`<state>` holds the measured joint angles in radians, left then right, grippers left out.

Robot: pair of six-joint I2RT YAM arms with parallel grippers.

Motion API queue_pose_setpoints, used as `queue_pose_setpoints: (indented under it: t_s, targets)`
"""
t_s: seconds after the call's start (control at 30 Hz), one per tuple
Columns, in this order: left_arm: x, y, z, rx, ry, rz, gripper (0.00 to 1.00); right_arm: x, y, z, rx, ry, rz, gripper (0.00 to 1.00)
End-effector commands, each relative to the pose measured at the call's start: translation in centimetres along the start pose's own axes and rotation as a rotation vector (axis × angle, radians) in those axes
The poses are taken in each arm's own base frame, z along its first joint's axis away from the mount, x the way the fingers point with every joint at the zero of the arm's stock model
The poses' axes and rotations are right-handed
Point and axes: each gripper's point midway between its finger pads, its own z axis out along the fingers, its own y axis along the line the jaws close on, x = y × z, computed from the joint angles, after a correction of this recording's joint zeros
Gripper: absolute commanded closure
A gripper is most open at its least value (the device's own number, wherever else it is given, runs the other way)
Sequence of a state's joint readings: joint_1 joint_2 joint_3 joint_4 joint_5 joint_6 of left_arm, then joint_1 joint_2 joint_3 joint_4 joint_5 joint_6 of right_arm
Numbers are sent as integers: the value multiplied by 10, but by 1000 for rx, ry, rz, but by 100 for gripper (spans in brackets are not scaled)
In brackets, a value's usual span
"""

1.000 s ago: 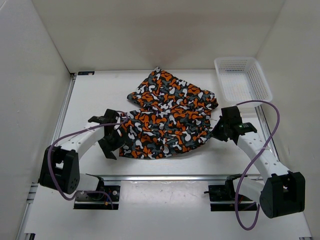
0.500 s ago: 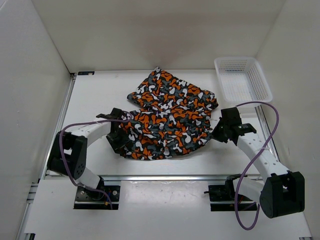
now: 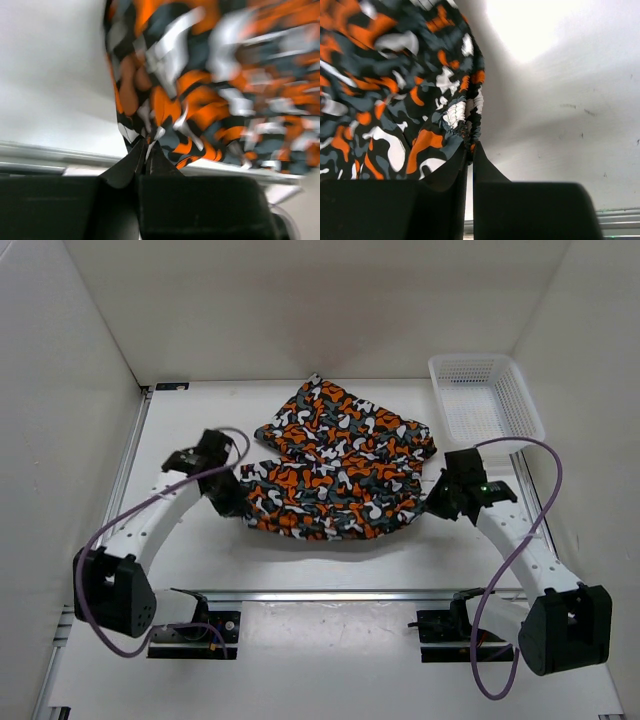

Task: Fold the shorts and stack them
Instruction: Flatten the shorts out

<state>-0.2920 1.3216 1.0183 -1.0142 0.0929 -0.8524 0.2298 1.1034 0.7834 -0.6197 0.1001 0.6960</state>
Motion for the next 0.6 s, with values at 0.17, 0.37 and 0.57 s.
queue_pose_setpoints:
  t_s: [0.17,0.37,0.57]
  targets:
    - [-170,-83,-215,267,-514,23,90,-188,121,-102,-229,-347,-4,100]
    - [-189,-103,-356,541,-854,46,90,-247,166,-243,-489,-696,-23,100]
    - [-140,-71,-249,497,-655,77,90,-175,111,-182,-422,-634,-77,100]
